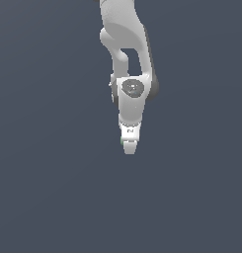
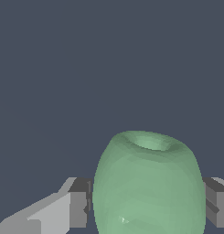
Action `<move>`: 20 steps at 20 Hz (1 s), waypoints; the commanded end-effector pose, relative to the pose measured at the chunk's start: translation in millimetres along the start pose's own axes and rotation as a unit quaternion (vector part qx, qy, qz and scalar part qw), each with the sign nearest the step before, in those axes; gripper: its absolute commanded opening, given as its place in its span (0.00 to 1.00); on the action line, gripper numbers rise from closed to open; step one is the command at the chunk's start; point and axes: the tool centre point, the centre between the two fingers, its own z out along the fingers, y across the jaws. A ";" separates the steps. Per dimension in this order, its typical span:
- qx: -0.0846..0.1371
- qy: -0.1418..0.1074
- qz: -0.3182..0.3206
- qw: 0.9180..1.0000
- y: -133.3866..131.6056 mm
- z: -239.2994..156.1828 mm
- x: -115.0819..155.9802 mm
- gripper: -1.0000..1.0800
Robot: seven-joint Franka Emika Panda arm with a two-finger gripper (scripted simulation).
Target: Pick up the object and move it to a goal position.
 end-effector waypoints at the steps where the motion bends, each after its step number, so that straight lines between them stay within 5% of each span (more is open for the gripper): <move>1: 0.000 0.000 -0.001 1.000 1.6 -21.8 12.8 0.00; 20: 0.000 0.001 -0.001 1.000 21.0 -216.5 124.3 0.00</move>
